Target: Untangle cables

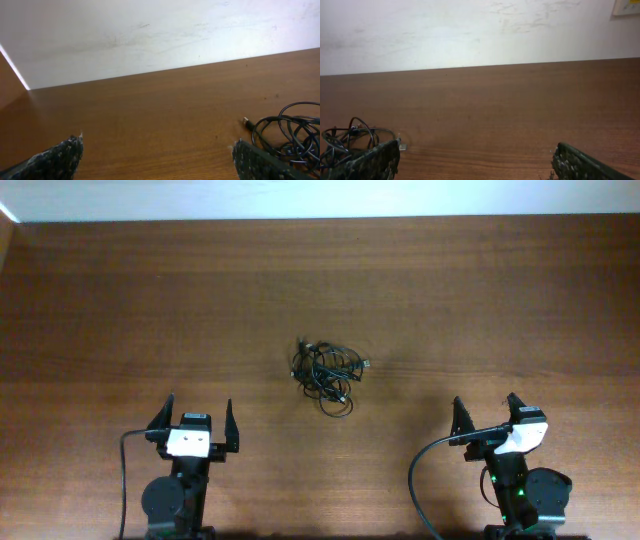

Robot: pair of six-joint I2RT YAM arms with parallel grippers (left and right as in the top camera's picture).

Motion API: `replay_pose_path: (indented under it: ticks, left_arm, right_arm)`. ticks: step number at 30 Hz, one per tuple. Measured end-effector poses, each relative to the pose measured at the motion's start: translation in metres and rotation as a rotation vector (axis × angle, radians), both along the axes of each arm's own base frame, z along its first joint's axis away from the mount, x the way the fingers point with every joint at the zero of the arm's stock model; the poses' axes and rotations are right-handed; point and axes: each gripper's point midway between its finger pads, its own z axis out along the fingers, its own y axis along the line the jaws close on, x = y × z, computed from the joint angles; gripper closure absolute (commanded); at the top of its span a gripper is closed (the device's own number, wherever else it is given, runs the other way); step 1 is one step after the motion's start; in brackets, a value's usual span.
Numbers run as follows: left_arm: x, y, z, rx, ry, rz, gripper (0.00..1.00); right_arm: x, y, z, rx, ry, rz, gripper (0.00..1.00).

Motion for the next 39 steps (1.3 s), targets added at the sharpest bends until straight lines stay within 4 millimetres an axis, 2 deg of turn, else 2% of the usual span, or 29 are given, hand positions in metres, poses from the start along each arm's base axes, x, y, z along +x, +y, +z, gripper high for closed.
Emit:
replay_pose_path:
  ticks: [2, 4, 32, 34, 39]
  left_arm:
    - [0.000, 0.000, 0.000, 0.000, 0.000, 0.000, 0.01]
    - [0.000, 0.000, 0.000, 0.000, 0.000, 0.000, 0.01]
    - [0.000, 0.000, 0.000, 0.000, 0.000, 0.000, 0.01]
    - [0.000, 0.000, 0.000, 0.000, 0.000, 0.000, 0.01]
    - [0.000, 0.000, 0.000, 0.000, 0.000, 0.000, 0.01]
  right_arm:
    - [0.000, 0.002, 0.002, 0.000, -0.007, 0.008, 0.01]
    - [-0.004, 0.019, 0.009, -0.001, -0.038, 0.078, 0.01]
    - [-0.004, 0.019, 0.008, 0.000, -0.035, 0.079, 0.01]
    - [-0.002, 0.019, -0.003, 0.001, 0.014, 0.079, 0.01]
    - [0.001, 0.019, -0.045, 0.004, 0.195, 0.079, 0.01]
